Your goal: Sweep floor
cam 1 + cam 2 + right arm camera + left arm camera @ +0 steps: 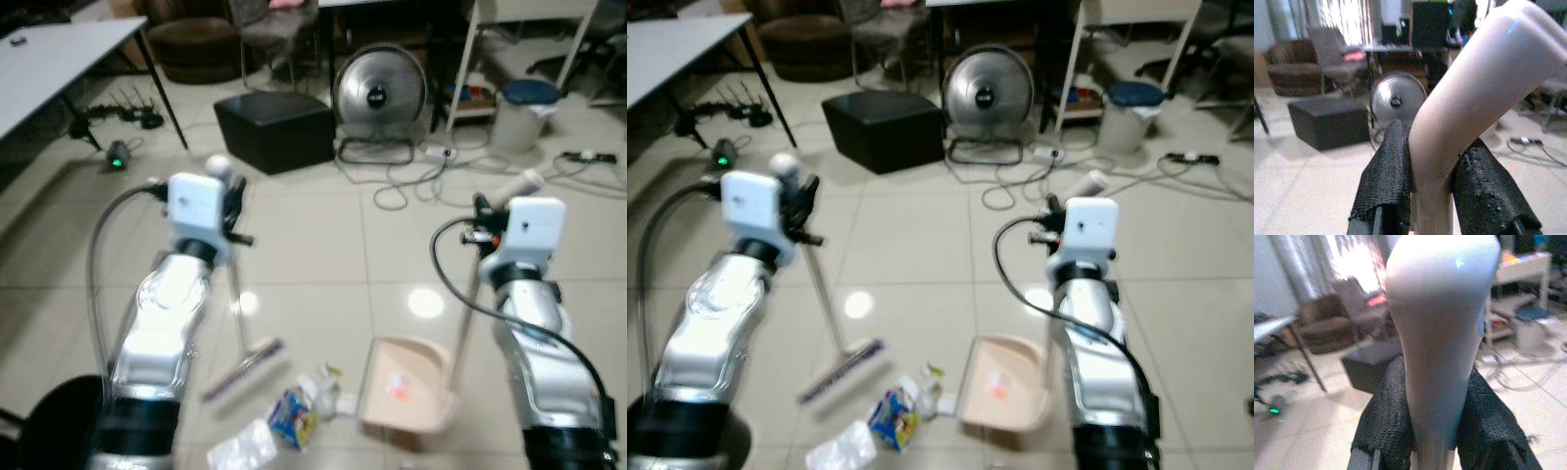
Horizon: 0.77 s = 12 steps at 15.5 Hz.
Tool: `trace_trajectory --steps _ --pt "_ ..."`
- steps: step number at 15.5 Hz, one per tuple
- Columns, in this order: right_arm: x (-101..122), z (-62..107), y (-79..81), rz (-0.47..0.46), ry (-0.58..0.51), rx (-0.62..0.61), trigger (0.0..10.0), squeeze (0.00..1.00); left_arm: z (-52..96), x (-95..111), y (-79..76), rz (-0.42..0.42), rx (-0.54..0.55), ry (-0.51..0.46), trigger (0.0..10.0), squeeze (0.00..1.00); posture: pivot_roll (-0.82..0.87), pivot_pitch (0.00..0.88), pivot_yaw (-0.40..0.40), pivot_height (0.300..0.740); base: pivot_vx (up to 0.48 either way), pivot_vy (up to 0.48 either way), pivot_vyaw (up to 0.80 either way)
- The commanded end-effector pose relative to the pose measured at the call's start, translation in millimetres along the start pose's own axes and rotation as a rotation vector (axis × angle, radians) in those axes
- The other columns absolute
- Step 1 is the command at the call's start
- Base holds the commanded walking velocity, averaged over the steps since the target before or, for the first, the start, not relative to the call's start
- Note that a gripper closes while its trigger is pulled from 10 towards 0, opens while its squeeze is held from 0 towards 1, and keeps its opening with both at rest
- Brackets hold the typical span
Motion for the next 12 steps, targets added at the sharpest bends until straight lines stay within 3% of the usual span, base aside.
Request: trace_trajectory --steps 1,5,8,12 --pt "8.7 -2.1 5.5 0.002 -0.047 0.021 10.0 0.00 -2.0 3.0 9.6 -0.014 0.036 -0.011 10.0 0.00 0.05 0.066 0.094 0.740 0.000 0.000 0.00" --pt "5.1 -7.1 12.9 -0.005 -0.107 0.099 10.0 0.00 -2.6 -0.8 28.3 0.032 0.147 -0.048 10.0 0.00 0.09 0.142 0.142 0.740 0.000 0.000 0.00" --pt "3.5 -17.3 22.4 0.052 -0.127 0.167 10.0 0.00 -5.0 -10.5 41.7 0.096 0.241 -0.039 10.0 0.00 0.10 0.186 0.151 0.740 0.000 0.000 0.00" --pt "2.4 -27.9 35.9 0.086 -0.166 0.222 10.0 0.00 -9.4 -12.4 50.1 0.115 0.277 -0.087 10.0 0.00 0.12 0.223 0.161 0.740 0.000 0.000 0.00"
Point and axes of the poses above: a point about 5 cm out from each wrist's last joint towards the gripper, its own z axis pointing back from the gripper into the wrist, its own x axis along the axis of the wrist's last joint, y = z × x, the point moved 4 cm from there along -z, pointing out of the wrist towards the gripper, and after that the axes turned 10 degrees about -z, right-handed, at the moved point
